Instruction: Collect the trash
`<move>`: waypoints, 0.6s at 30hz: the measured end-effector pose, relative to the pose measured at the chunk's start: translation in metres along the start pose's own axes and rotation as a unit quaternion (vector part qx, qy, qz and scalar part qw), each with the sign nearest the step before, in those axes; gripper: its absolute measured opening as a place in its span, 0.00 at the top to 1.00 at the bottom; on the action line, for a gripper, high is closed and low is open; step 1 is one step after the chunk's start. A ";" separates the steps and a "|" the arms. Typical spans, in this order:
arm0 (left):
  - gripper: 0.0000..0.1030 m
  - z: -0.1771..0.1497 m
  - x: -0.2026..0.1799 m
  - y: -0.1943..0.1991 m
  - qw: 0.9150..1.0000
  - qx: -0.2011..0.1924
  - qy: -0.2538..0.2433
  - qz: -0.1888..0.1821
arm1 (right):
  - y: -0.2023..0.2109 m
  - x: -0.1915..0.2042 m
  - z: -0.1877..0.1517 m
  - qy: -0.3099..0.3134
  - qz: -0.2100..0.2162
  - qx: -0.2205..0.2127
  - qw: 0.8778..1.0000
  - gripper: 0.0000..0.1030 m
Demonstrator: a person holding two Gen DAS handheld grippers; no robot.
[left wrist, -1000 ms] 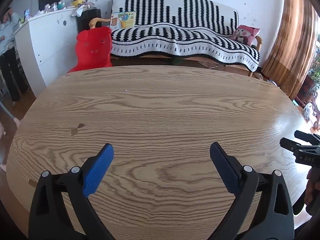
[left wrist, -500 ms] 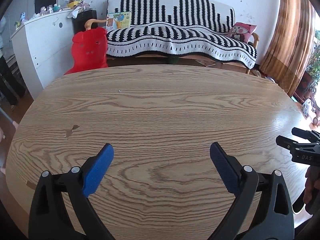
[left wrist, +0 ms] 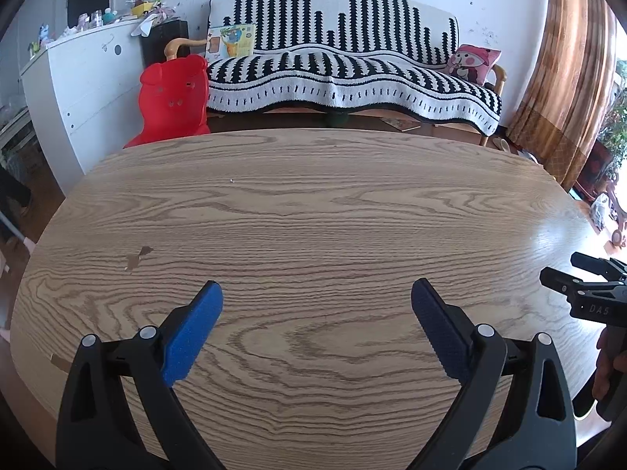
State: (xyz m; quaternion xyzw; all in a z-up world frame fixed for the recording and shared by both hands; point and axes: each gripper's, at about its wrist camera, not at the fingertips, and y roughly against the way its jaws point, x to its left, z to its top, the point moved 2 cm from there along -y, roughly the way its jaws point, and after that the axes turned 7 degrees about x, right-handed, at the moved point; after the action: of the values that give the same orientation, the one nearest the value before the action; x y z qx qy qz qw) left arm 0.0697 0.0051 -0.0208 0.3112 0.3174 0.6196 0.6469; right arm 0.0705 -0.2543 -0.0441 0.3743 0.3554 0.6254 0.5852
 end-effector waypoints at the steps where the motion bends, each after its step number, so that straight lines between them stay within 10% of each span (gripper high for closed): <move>1: 0.09 0.000 0.000 0.000 1.000 0.000 -0.001 0.001 | 0.001 -0.001 -0.001 0.000 -0.001 0.000 1.000 0.11; 18: 0.09 0.001 -0.003 -0.001 1.000 -0.001 -0.003 0.001 | 0.003 -0.003 -0.002 -0.002 -0.002 0.000 1.000 0.11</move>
State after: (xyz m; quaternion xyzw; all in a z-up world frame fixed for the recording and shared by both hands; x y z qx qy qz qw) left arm 0.0706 0.0020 -0.0209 0.3129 0.3142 0.6194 0.6479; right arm 0.0674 -0.2580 -0.0426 0.3746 0.3549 0.6235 0.5873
